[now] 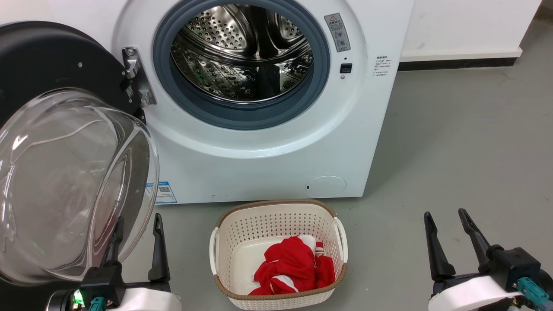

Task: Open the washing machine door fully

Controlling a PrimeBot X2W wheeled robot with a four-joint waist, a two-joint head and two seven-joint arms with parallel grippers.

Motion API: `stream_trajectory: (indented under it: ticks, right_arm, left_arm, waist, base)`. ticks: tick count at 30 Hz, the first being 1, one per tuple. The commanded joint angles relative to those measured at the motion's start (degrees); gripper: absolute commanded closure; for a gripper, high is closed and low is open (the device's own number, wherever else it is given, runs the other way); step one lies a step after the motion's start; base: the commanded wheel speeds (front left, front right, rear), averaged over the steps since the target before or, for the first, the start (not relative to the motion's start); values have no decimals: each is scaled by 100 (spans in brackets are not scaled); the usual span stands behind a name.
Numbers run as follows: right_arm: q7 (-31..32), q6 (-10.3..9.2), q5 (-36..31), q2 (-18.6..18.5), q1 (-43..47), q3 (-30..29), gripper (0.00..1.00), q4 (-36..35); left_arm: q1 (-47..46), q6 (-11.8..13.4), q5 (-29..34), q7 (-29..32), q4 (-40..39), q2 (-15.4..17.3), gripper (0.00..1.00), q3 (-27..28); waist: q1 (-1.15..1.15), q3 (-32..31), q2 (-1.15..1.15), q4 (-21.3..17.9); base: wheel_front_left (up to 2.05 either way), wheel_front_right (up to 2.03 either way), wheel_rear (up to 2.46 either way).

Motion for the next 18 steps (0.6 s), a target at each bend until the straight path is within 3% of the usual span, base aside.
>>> stream_trajectory:
  ticks: [1, 10, 11, 18]
  right_arm:
    - [-32, -4, 29, 14, -54, -3, 0, 9]
    - [-34, -4, 96, 15, -47, 11, 0, 10]
    - [-17, 0, 60, 0, 8, 4, 100, 15]
    - [75, 0, 829, -27, -24, 10, 100, 104]
  left_arm:
    - [-59, -13, 31, -14, 2, -10, 0, 21]
    - [-87, -86, 44, -14, -7, -49, 0, 33]
    - [-5, -87, 14, 1, 18, -31, 100, 31]
    - [-153, -161, -702, 256, 250, -49, 100, 150]
  waist:
    - [0, 3, 0, 5]
    - [0, 4, 0, 17]
    - [0, 3, 0, 17]
    - [0, 11, 0, 32]
  base:
    - [0, 0, 0]
    - [0, 0, 0]
    - [0, 0, 0]
    - [0, 0, 0]
